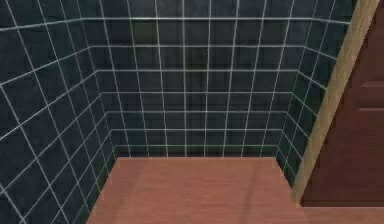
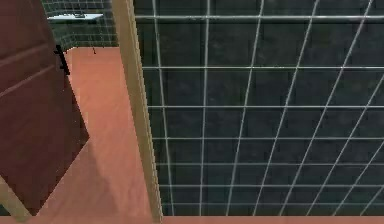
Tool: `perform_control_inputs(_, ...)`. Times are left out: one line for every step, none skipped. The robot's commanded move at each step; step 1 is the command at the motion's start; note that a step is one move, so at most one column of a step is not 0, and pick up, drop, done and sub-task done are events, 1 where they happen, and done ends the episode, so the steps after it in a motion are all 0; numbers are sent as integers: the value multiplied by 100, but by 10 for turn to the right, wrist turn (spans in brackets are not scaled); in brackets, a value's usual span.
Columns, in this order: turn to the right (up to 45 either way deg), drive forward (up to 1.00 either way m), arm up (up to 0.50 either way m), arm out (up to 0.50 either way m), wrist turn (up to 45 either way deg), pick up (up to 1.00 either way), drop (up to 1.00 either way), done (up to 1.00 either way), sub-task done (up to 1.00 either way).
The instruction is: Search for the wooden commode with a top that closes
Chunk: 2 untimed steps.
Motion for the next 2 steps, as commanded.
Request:
perform_control_inputs(-450, 0, 0, 0, 0, 0, 0, 0, 0)
perform_control_inputs(-450, 0, 0, 0, 0, 0, 0, 0, 0)
